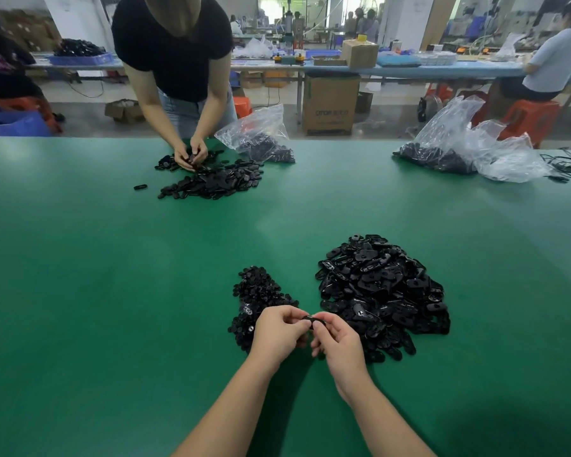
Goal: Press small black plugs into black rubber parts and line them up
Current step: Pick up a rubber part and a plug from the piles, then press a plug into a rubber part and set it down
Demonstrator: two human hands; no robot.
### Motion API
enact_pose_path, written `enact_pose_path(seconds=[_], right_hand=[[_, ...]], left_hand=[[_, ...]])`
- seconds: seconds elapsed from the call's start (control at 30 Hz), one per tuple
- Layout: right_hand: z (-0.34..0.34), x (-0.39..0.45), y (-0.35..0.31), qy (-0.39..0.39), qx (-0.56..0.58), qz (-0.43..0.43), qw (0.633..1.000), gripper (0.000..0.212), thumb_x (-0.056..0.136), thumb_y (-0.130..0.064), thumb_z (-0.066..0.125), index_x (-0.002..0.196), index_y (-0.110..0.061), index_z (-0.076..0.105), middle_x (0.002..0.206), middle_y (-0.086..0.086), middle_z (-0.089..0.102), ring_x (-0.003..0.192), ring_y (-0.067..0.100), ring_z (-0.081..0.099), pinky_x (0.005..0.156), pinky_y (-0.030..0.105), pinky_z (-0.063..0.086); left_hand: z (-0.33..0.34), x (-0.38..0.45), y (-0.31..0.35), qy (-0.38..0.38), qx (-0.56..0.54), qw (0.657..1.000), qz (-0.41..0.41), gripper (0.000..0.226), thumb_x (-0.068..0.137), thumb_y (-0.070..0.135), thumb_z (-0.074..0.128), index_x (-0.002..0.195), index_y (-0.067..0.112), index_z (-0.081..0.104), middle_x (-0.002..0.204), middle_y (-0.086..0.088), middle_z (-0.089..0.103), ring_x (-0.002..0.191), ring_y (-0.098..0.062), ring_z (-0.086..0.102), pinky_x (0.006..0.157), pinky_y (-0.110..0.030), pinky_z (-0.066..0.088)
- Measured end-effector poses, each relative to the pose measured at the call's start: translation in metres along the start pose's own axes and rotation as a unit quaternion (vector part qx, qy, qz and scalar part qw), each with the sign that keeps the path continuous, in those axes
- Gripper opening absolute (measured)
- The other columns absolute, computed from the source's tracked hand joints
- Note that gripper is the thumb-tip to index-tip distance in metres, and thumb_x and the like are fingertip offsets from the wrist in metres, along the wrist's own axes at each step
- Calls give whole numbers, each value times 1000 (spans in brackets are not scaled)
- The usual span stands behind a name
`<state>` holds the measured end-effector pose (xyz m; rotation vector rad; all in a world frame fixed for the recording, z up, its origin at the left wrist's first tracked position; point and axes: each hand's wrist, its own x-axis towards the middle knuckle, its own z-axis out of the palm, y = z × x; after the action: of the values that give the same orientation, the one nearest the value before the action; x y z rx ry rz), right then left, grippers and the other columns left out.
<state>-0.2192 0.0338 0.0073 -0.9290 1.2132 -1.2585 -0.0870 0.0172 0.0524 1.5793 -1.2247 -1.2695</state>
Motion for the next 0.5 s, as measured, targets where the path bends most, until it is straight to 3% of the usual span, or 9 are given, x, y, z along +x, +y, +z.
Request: enact_pose_path(seconds=[0.17,0.37,0.5], right_hand=[[0,0,1,3,-6,4,1000,15,98,-1,61,103,-11,70,71,4,68,59,11,58,54,25,50],[2,-3,0,0,-16,-4,1000,18,98,0,60,100,-13,72,72,7,66,58,12,56,53,25,50],[2,-4,-1,-3,-24,-4,1000,20,98,-1,61,97,-17,74,75,7,69,57,13,54,55,26,49]], left_hand=[[0,-2,0,11,38,999,5,6,84,7,72,84,13,74,70,-6,73,58,-17,69,64,-38,62],[-1,-5,5,25,128,991,17,3,83,17,74,83,18,71,74,0,73,57,-12,67,53,-22,49],[1,-5,7,33,150,988,17,6,82,18,75,79,18,69,74,0,73,66,-19,71,59,-28,57]])
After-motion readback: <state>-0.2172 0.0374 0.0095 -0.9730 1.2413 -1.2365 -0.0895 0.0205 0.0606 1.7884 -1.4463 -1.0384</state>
